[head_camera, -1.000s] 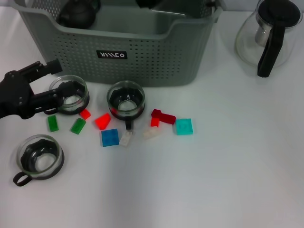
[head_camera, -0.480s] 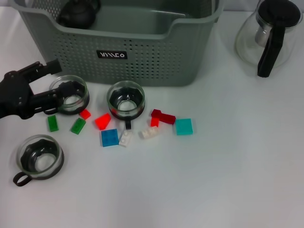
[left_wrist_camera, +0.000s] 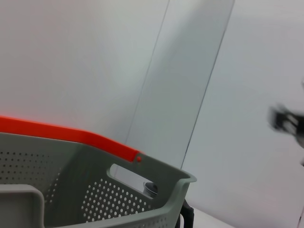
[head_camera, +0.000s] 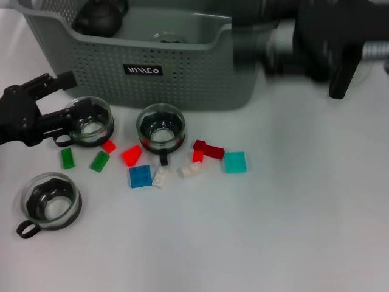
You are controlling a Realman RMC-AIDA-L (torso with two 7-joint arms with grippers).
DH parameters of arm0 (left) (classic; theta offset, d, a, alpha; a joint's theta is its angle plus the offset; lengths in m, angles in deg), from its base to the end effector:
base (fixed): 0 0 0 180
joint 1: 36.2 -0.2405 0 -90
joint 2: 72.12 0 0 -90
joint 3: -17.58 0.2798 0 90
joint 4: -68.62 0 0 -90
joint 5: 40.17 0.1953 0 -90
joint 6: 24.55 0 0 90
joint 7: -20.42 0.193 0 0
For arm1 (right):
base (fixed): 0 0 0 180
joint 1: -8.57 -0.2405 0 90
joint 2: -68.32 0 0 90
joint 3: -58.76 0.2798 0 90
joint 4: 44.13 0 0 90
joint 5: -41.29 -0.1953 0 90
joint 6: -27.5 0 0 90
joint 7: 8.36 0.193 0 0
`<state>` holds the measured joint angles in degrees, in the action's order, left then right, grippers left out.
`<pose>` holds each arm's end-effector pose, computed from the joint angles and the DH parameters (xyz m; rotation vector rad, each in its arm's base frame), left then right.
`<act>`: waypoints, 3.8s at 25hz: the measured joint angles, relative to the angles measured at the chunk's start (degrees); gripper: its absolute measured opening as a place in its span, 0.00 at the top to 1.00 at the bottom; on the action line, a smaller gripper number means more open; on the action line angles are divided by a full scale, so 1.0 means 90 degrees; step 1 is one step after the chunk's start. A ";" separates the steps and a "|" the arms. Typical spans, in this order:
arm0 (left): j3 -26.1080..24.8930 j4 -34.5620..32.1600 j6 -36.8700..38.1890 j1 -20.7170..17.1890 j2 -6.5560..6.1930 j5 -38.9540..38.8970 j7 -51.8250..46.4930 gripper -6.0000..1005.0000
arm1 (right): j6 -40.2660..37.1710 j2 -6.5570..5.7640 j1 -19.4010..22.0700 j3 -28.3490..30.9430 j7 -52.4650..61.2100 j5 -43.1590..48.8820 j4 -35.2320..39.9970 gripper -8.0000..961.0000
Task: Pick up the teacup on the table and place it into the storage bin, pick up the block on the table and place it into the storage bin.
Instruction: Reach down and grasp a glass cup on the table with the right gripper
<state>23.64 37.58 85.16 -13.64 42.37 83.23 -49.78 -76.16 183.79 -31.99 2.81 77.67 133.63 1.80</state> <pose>-0.3019 0.2867 0.0255 -2.4174 -0.6956 -1.0652 0.1118 0.3453 -0.0155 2.8924 -0.0681 -1.0442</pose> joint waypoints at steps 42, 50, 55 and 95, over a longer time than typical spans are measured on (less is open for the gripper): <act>0.0000 0.0034 -0.0040 -0.0124 0.0062 -0.0010 0.0017 0.15 | 0.4911 0.0666 -0.2228 -0.6171 0.3214 0.4133 0.0326 0.49; 0.0000 0.0031 -0.0042 -0.0146 0.0062 -0.0010 0.0027 0.15 | 0.5211 0.0673 -0.2212 -0.6375 0.3201 0.4124 0.0378 0.49; 0.0000 0.0031 -0.0053 -0.0173 0.0055 -0.0010 0.0027 0.15 | 0.5144 0.0645 -0.2159 -0.6381 0.3198 0.4124 0.0699 0.49; 0.0010 0.0031 -0.0117 -0.0252 0.0095 -0.0009 0.0036 0.15 | 0.4693 0.0662 -0.2416 -0.6497 0.3290 0.3665 0.0089 0.52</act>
<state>23.73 37.86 84.10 -15.91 43.23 83.14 -49.45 -33.92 189.75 -53.73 -55.66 107.28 166.62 2.61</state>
